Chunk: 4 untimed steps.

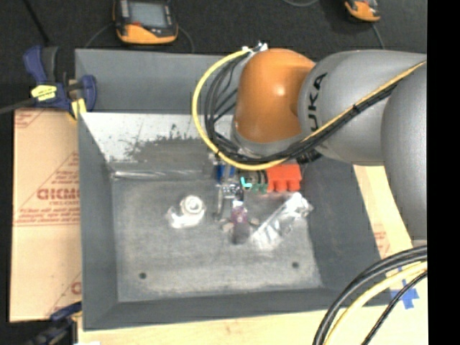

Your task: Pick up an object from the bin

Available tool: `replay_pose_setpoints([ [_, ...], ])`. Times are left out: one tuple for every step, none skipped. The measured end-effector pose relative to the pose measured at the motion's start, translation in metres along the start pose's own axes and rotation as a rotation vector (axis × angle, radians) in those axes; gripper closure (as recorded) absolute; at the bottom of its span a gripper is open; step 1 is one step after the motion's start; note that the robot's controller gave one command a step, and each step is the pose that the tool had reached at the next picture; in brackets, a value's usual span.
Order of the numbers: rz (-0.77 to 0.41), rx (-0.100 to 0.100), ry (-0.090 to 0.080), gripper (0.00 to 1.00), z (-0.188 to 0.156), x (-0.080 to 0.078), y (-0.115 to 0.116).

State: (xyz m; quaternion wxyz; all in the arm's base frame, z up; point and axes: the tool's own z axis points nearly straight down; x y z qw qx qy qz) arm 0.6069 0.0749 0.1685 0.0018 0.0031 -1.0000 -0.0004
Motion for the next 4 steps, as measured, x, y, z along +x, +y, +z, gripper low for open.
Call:
replay_pose_setpoints([
  [-0.469,0.002,-0.005,0.0,0.084,-0.009,0.011],
  [-0.464,0.001,-0.011,1.0,0.08,-0.011,0.011],
  [-0.479,0.001,-0.006,1.0,0.035,0.023,0.017],
  [-0.498,0.003,-0.016,1.0,-0.045,0.018,0.033],
])
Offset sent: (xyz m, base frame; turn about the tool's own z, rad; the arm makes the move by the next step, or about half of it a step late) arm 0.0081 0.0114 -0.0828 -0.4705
